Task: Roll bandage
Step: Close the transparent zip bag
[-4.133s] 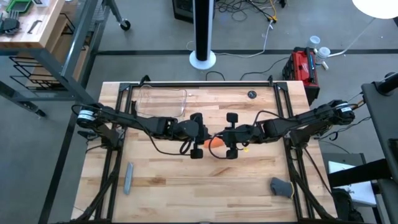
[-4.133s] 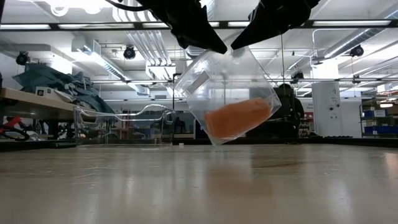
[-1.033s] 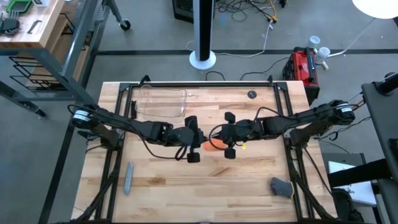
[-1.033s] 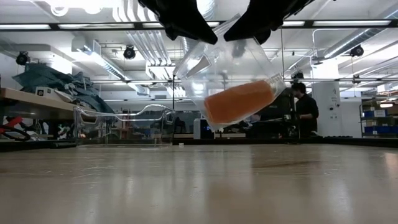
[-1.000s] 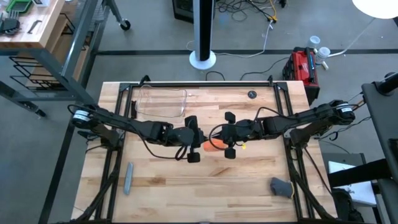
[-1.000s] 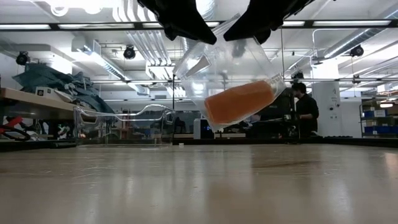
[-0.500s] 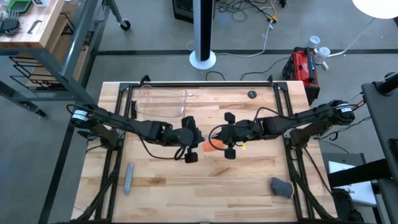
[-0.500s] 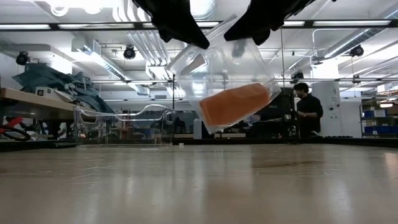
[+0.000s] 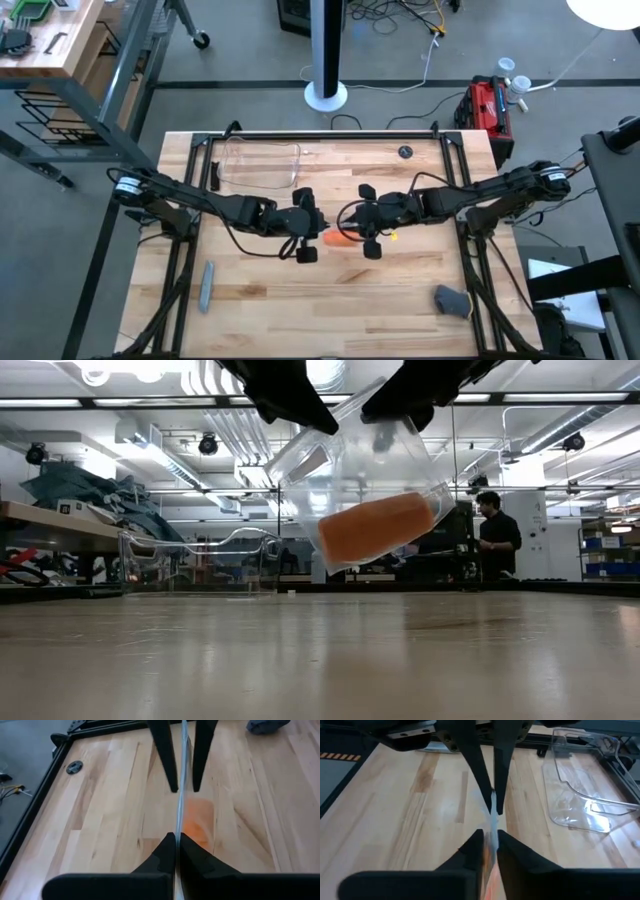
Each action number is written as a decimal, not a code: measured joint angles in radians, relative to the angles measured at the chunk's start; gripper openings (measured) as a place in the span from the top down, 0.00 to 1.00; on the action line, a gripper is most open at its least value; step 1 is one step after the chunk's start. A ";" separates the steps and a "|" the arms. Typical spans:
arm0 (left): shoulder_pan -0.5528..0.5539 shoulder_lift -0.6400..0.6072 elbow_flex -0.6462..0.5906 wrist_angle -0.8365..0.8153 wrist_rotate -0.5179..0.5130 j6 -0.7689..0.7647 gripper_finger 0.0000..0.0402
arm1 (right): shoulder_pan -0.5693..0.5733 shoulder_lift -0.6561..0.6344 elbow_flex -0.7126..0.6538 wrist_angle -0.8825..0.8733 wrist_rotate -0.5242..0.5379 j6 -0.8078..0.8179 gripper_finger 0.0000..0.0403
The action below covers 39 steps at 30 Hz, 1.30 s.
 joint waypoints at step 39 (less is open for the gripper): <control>-0.023 -0.018 0.002 -0.023 0.023 -0.043 0.99 | 0.000 0.001 -0.001 0.018 -0.019 -0.007 1.00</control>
